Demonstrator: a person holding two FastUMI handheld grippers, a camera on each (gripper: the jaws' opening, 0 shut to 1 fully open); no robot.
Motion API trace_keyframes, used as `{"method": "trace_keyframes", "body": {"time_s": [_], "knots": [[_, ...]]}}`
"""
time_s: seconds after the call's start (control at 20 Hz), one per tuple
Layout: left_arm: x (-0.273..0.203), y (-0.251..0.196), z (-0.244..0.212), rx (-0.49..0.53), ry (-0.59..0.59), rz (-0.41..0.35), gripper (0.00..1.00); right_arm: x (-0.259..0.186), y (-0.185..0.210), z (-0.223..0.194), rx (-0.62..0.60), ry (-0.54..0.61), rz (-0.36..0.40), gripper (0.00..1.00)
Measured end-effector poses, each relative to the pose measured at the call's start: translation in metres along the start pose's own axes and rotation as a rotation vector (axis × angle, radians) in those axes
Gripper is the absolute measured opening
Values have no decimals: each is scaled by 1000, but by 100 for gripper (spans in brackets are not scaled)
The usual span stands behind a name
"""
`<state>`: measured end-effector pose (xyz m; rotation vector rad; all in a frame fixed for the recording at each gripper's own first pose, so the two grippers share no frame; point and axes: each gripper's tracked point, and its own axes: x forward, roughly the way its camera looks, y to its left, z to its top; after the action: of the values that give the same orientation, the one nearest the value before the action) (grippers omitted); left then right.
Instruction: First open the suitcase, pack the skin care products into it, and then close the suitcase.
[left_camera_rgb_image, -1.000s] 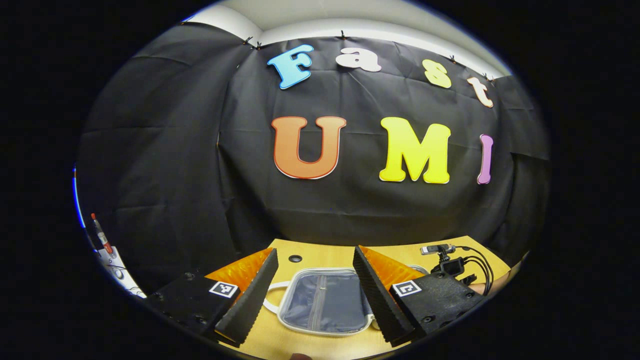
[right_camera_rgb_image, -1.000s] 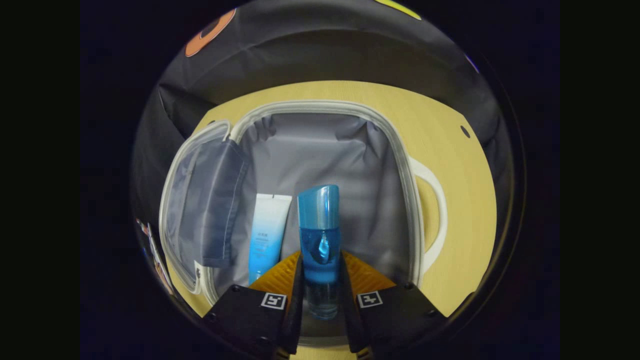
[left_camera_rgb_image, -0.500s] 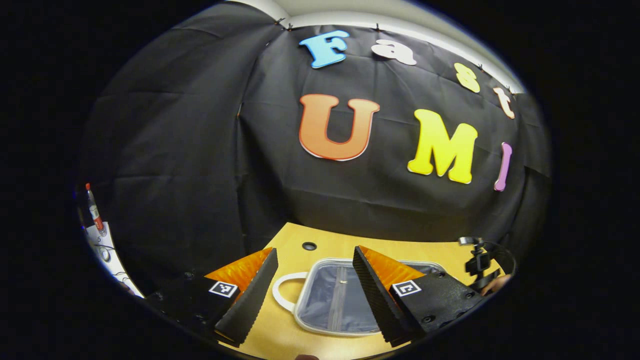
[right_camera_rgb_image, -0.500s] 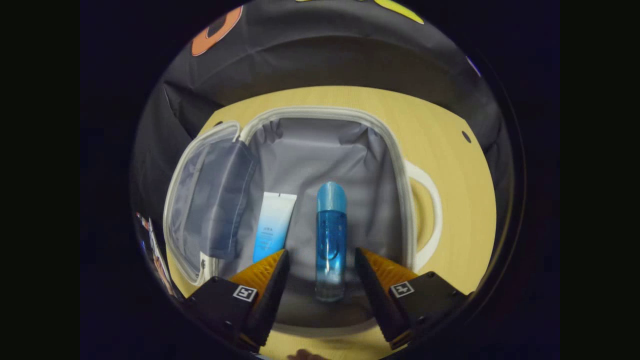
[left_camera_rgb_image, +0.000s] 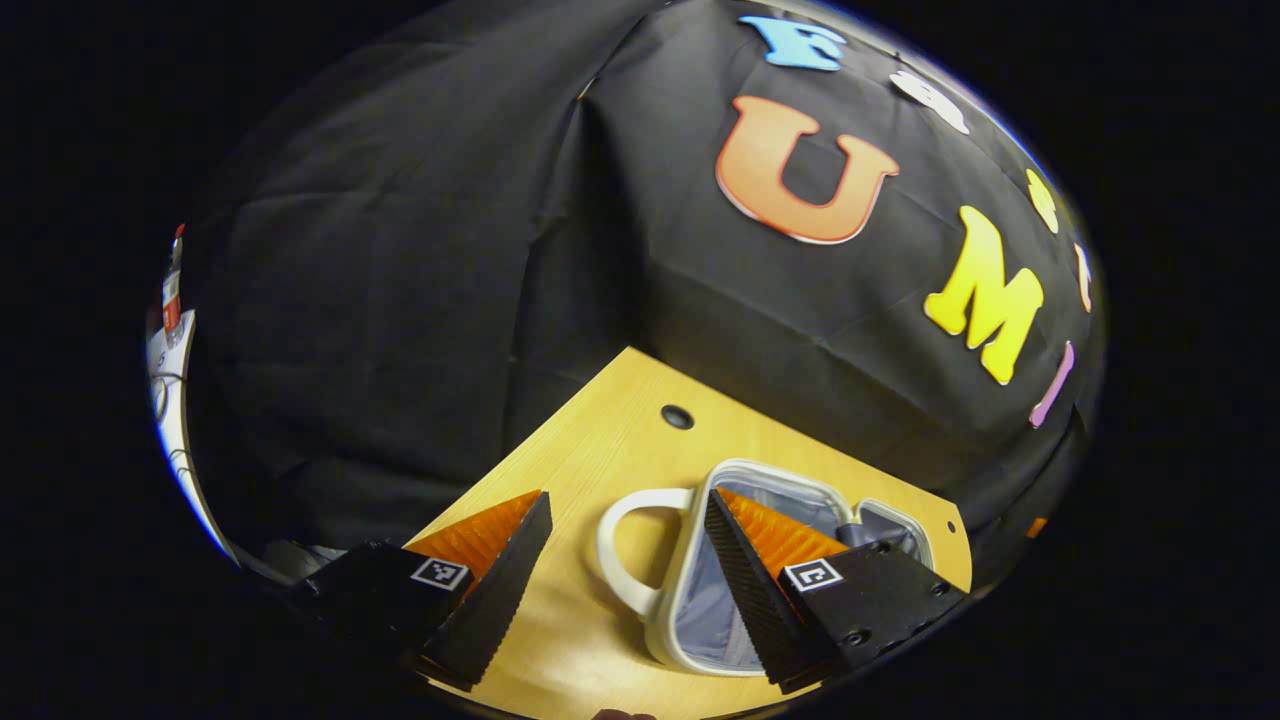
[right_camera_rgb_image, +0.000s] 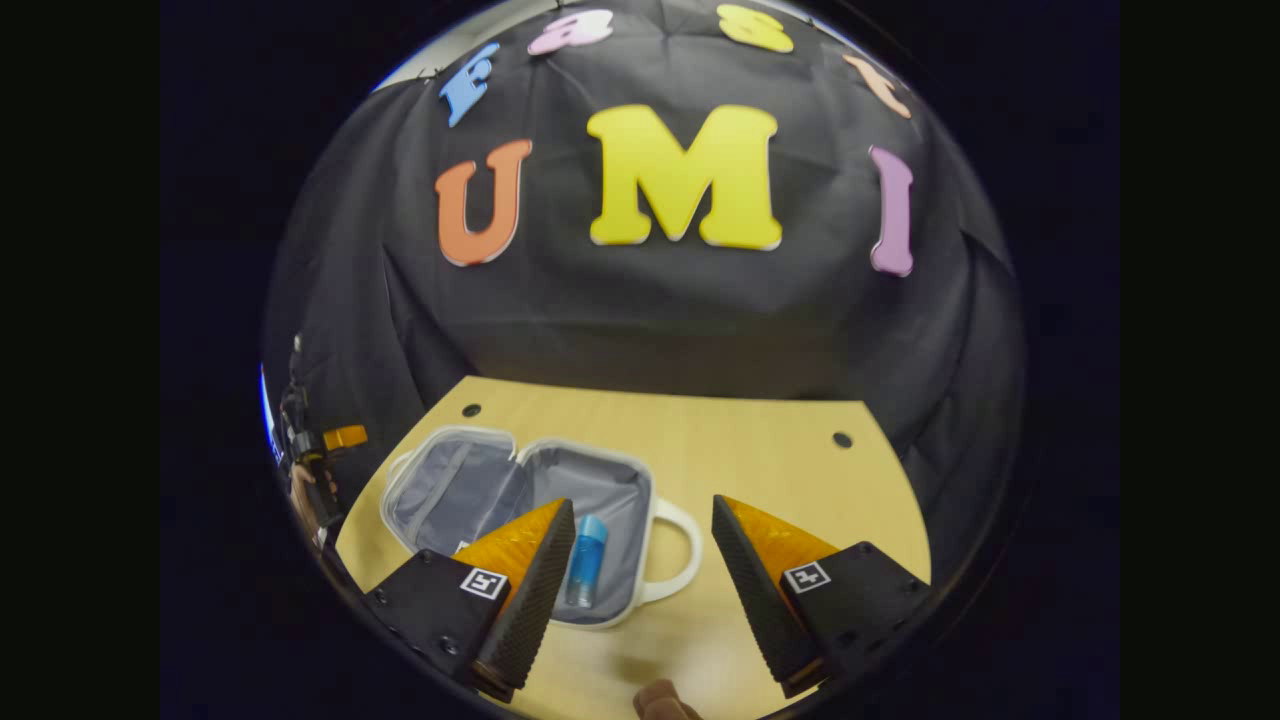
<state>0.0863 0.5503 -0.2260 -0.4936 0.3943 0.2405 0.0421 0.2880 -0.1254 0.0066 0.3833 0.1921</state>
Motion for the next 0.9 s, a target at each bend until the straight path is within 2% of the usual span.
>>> {"method": "trace_keyframes", "body": {"time_s": [0.05, 0.2, 0.35, 0.45, 0.55, 0.6, 0.65, 0.75, 0.8, 0.85, 0.9], "knots": [[9, -1, -7, -44, 24, -13, 98, -15, -16, 7, -8, -25, -38, 77], [25, 0, -21, -225, 92, -93, 96, -64, -47, 40, -29, -151, -113, 81], [42, 7, -44, -313, 164, -79, 93, -97, -68, 57, -104, -213, -174, 81], [46, 1, -46, -393, 170, -117, 83, -117, -75, 65, -91, -224, -193, 81], [49, -6, -49, -447, 171, -148, 65, -131, -90, 73, -73, -248, -229, 80], [50, -6, -53, -443, 180, -147, 57, -137, -94, 76, -58, -256, -238, 80], [51, -8, -57, -434, 187, -152, 39, -142, -96, 77, -43, -260, -242, 80], [53, -7, -58, -429, 194, -148, 55, -150, -102, 78, -37, -270, -255, 80], [54, -3, -58, -430, 192, -130, 35, -156, -107, 80, -45, -284, -263, 80], [52, -3, -58, -438, 193, -127, 18, -162, -109, 82, -53, -299, -267, 81], [49, -6, -56, -450, 189, -131, 12, -166, -111, 82, -59, -306, -272, 80]]}}
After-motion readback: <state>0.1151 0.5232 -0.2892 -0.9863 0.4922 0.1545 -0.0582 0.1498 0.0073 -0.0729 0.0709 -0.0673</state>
